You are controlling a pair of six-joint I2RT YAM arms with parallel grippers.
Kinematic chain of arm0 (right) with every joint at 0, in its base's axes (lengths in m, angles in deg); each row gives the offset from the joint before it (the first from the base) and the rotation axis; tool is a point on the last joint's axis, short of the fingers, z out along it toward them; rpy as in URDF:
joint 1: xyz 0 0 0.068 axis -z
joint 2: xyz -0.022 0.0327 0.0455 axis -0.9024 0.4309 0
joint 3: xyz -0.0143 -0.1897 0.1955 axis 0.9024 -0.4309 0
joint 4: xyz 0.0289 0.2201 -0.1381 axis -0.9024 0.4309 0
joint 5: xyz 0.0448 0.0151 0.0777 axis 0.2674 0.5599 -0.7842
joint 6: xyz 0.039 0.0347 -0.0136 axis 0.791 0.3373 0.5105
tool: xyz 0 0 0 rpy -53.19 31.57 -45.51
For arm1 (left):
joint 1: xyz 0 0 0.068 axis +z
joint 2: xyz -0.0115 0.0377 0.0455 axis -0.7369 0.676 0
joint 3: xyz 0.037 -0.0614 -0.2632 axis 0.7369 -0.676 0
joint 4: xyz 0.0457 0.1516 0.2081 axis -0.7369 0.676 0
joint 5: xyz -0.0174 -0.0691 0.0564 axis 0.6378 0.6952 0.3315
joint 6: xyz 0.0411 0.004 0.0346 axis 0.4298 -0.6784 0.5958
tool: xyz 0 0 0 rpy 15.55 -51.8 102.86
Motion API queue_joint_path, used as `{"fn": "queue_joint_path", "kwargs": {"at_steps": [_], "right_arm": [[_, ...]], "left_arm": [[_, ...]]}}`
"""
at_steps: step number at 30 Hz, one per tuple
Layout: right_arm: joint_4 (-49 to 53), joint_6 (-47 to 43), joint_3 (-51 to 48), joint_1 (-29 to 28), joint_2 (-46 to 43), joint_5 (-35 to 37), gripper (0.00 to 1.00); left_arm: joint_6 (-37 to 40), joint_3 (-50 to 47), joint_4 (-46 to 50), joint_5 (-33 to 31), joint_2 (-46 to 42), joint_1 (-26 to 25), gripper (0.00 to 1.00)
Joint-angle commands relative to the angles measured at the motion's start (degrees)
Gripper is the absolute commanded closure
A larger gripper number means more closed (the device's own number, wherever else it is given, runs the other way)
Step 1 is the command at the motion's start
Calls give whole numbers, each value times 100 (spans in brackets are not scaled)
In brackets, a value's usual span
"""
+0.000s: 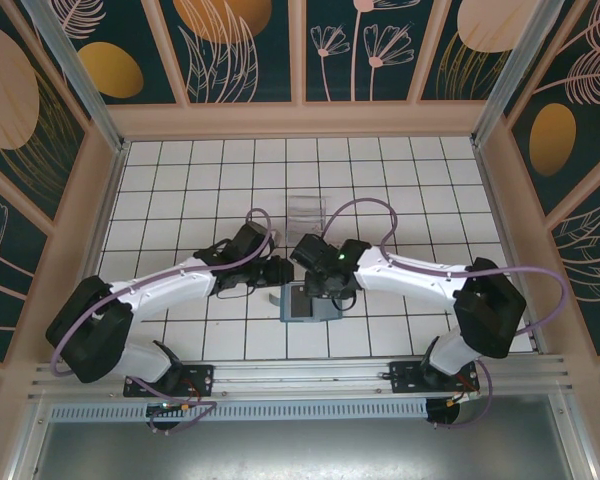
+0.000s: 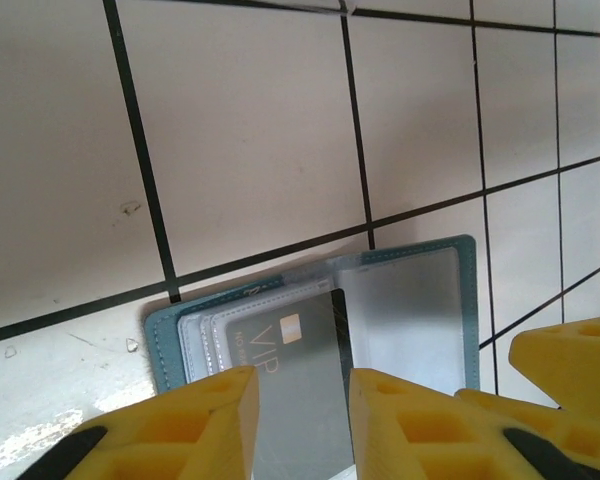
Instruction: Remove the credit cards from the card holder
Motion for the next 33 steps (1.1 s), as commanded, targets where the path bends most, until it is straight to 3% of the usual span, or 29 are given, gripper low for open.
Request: {"fn": "queue_joint_path", "kwargs": {"at_steps": [1,7,12,33], "right_arm": [[-962,-89,-391,175,-253,-807,52],[-2514,-89,-1342,523,-374,-1897,65],[-3291,-178,-1882,732,-381,-2312,70],[-3581,-271,-2304,902,-129,-2313,84]], "left_arm": [[-87,-139,-137,134,132,-44,72],[-113,-292,-226,248,281,-113,77],[-97,-294,-248,344,439,-168,82],[57,-57,131,348,1039,-375,88]]}}
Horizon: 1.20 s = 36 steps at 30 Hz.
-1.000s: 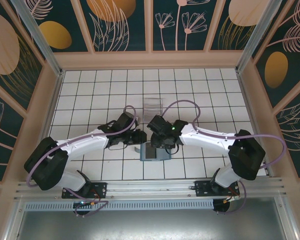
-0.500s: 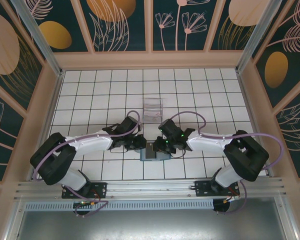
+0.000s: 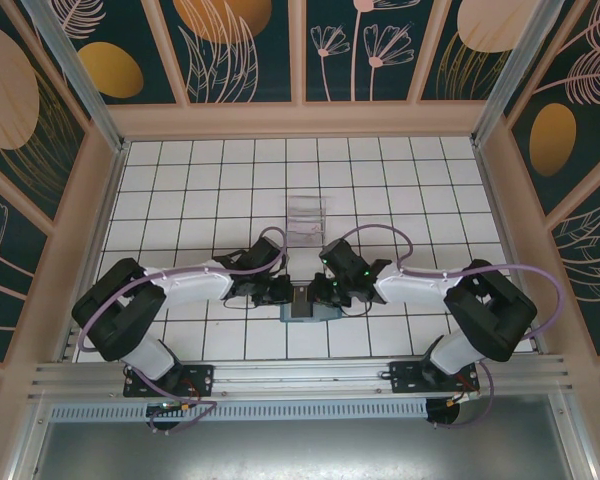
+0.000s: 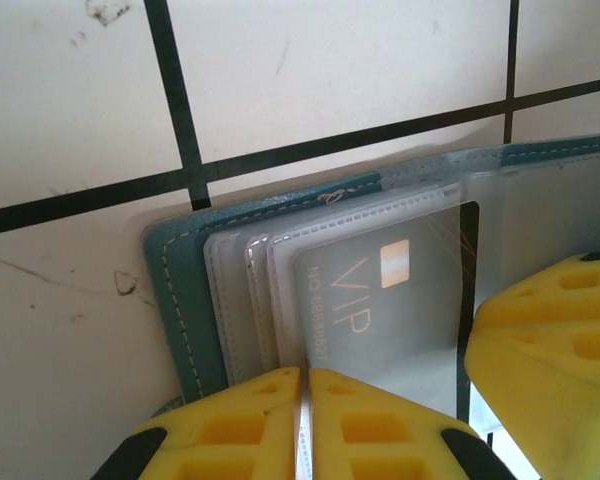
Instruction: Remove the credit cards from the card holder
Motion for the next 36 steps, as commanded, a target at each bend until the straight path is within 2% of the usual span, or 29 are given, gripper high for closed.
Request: {"fn": "queue_joint_path", "kwargs": {"at_steps": [1,20,36], "right_arm": [[-110,-93,-121,44,71,-8,84],[470,-66,-102,58,-300,422,82],[79,15,-290,225,-760,56,79]], "left_arm": [[121,120,246,59,160,-54,88],[302,232,725,-191,222,-61,85],[214,501,801,-150,-84,-71,84]]}}
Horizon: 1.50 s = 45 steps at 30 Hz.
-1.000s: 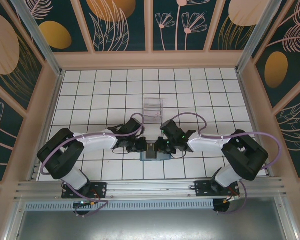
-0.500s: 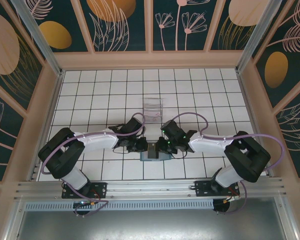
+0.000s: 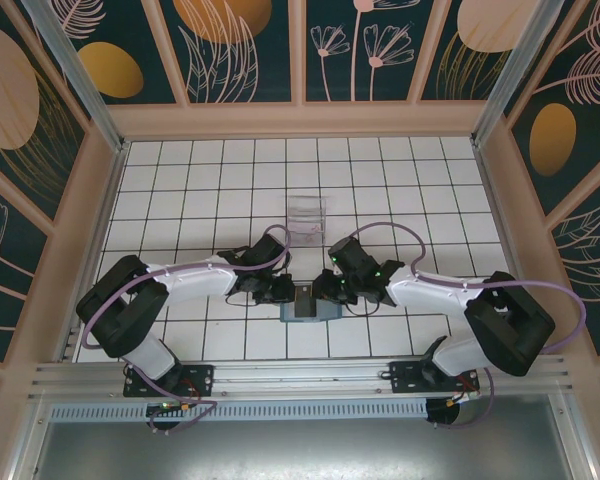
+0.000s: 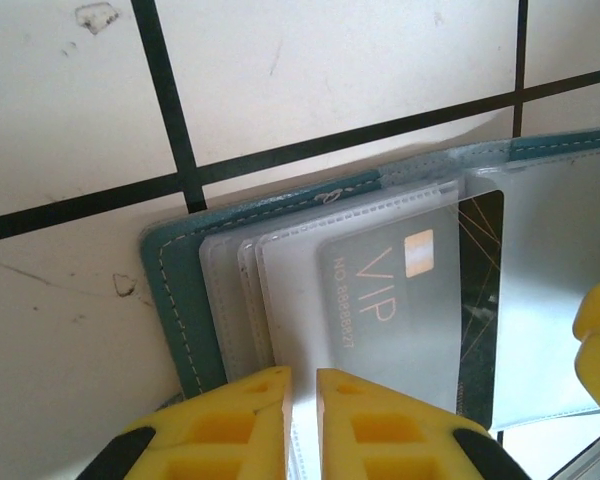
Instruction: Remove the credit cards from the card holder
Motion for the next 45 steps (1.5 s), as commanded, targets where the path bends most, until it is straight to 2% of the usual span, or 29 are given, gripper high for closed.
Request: {"fn": "queue_joint_path", "kwargs": {"at_steps": [1,13,25,45], "right_arm": [[-71,10,-109,64,-99,-83,79],[-360,58,-178,101,72,-289,78],[-602,51,-202,110,335,-426,75],[-1184,-97,-587,242,434,-642,76]], "left_arm": [[-5,181,237,-60,-215,-42,84],[-82,257,-91,315,-22,-114,86],[-98,-145,-287,190,181,-111,90],[-26,-300,-255,74,296,-115,91]]}}
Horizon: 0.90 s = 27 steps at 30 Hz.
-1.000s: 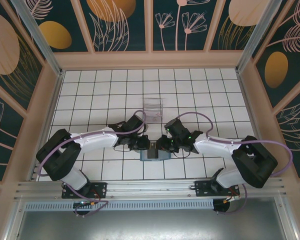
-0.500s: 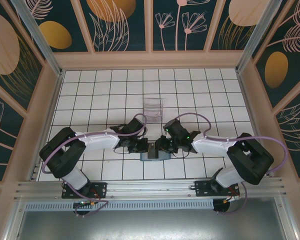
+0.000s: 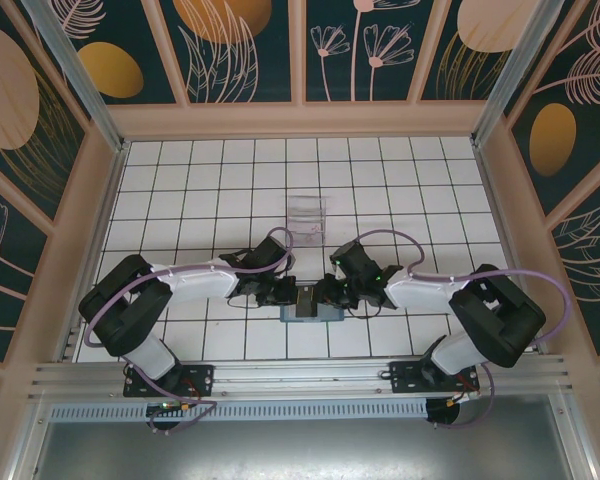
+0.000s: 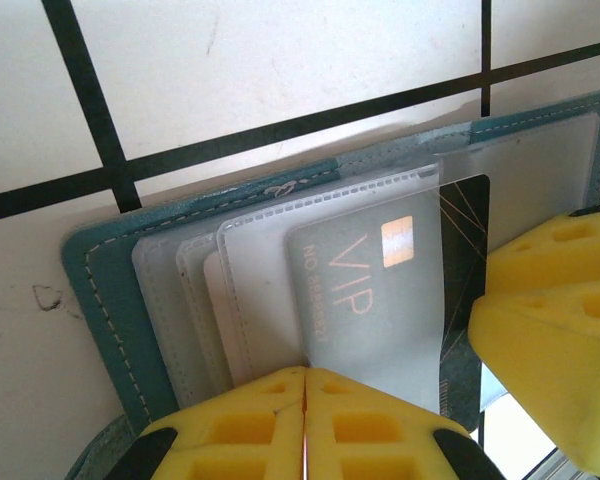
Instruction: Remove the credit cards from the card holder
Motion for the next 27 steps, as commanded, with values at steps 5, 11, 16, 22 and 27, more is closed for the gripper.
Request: {"fn": "queue_joint_path", "kwargs": {"at_steps": [5,11,16,22,27], "right_arm": [[-430,-105,-190,50,82,-220,78],[-653,-105,-257,50,132,-384,80],[-609,-93,-270,58,179,-362,85],[-515,-77,-322,83,49,-244,88],[-423,-96,-383,126,-106,-199,89]], "left_arm": [[21,-165,217,-137,189,-32,92],[22,-139,228,-142,176,-27,92],[35,-131,279,-156,176,-28,92],[39,-127,307,-165,154,-27,91],[70,-105,357,-196,149,-30,91]]}}
